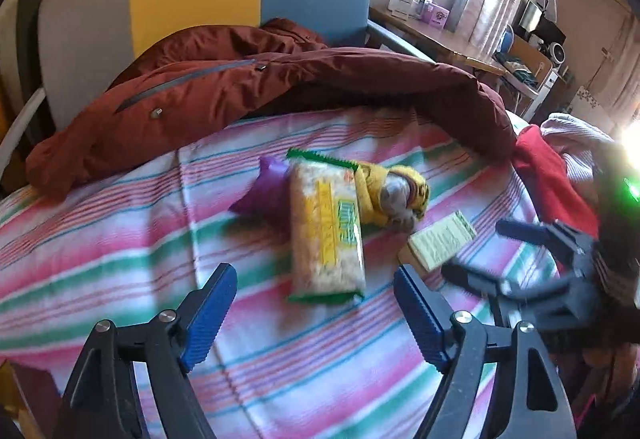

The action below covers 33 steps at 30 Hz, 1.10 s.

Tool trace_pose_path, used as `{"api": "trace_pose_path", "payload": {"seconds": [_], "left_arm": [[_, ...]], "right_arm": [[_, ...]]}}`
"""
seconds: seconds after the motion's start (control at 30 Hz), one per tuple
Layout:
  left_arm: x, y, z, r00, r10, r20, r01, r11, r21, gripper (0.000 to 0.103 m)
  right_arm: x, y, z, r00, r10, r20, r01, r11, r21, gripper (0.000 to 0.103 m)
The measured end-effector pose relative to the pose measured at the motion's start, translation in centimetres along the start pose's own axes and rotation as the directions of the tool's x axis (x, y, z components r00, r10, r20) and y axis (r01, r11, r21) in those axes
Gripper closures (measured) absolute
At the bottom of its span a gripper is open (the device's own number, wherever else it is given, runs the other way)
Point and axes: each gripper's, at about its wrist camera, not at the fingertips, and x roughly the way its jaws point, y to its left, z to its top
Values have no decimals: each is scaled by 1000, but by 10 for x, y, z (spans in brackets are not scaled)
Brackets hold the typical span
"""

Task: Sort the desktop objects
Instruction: 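Grasp the long snack stick packet with the left tool while the right tool grasps the white box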

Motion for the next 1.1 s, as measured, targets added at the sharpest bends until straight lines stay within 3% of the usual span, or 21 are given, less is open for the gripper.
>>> {"api": "trace_pose_path", "payload": {"seconds": [0.17,0.27,0.43,0.53,0.73,0.83,0.97,1.07,1.1], "left_arm": [[18,20,13,998,-62,-20,60,995,-82,21],[26,31,16,993,-111,-32,106,986,-131,24],[40,28,15,983,-177,-59,168,978,-124,32],[45,21,14,981,-184,-60,177,979,-99,35],[57,13,13,979,-188,-77,180,979,-94,43],[59,11,11,983,-169,-76,164,984,-75,57],[57,10,8,981,-181,-68,175,982,-76,63],[51,12,4,982,-183,-49,178,980,-93,67],[47,14,2,982,-183,-45,178,979,-97,75]], "right_arm": [[1,0,-1,999,52,-6,-52,998,-38,1],[3,-3,-4,999,39,-14,-39,998,-49,1],[17,4,-4,1000,7,-21,-8,997,-70,1],[24,6,-8,999,-27,-26,25,997,-68,1],[27,1,-6,1000,-12,-2,12,999,-37,1],[29,3,-6,1000,-9,0,9,999,-48,9],[33,9,-7,1000,-26,3,26,997,-76,29],[31,9,-6,1000,-4,0,4,997,-73,29],[31,10,-6,1000,-11,-5,11,997,-81,29]]}}
